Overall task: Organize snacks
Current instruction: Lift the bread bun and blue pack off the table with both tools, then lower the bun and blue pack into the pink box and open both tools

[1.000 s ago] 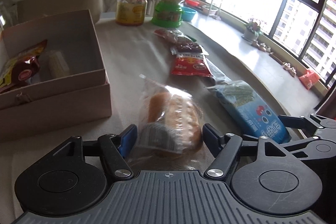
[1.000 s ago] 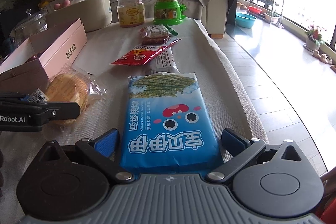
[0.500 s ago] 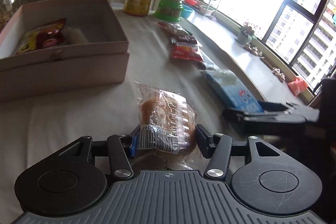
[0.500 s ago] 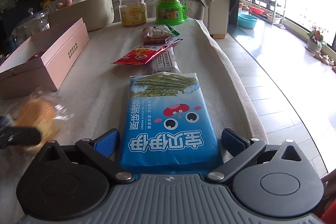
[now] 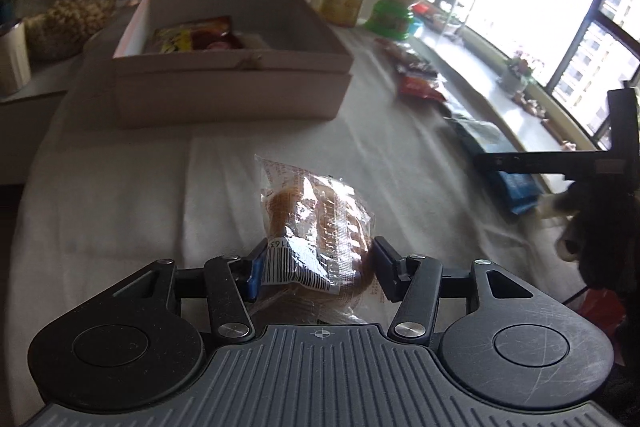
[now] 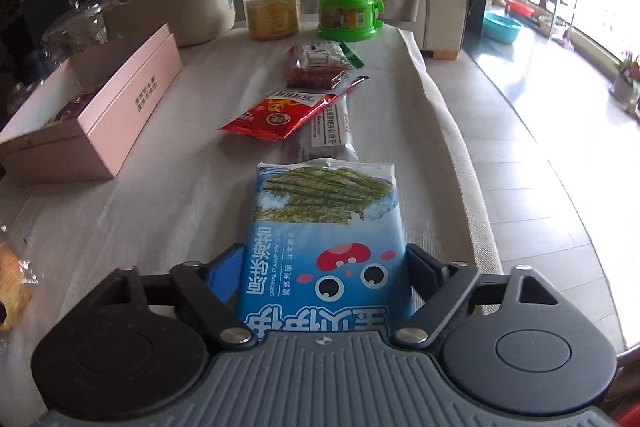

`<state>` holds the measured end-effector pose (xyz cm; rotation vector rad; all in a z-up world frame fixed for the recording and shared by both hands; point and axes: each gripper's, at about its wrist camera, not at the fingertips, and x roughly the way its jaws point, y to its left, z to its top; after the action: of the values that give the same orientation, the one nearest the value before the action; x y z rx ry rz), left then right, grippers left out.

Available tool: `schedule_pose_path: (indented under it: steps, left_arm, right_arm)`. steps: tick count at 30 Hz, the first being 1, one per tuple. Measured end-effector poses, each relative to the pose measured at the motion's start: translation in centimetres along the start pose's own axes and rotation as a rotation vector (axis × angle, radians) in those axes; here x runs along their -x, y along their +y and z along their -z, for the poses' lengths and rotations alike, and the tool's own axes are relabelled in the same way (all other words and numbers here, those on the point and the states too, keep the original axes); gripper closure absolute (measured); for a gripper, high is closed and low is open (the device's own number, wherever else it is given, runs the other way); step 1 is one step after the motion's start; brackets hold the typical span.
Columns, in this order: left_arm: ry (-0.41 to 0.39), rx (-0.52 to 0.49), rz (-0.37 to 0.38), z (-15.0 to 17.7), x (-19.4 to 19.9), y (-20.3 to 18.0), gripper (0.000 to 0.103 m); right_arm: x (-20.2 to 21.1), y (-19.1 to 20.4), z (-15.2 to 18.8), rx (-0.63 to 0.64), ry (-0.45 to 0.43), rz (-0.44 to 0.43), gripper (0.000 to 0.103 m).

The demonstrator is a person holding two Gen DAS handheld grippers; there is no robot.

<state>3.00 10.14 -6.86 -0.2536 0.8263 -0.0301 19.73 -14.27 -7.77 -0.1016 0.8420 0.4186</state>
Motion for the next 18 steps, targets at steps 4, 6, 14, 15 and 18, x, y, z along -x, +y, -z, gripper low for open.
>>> schedule_pose_path:
  steps: [4,6,14,15,18]
  left_arm:
    - [-0.010,-0.026,0.046,0.7,2.3,0.4,0.045]
    - [-0.032,-0.030,0.058,0.7,3.6,0.5,0.045]
    - [-0.279,-0.009,0.010,-4.1,10.1,2.0,0.045]
    - [-0.322,-0.014,-0.002,-5.2,10.9,2.0,0.045]
    - [-0.442,0.011,-0.008,-8.5,12.5,2.7,0.045]
  right_arm:
    - [3.8,2.2,1.2,0.085,-0.004,-0.112,0.021]
    - [5.8,3.8,1.4,0.140,-0.009,-0.167,0.021]
    - [14.5,10.9,-3.5,0.297,-0.251,-0.313,0.021]
    - [15.3,11.5,-4.8,0.293,-0.287,-0.320,0.021]
    - [17.2,13.6,-9.6,0.262,-0.385,-0.327,0.020]
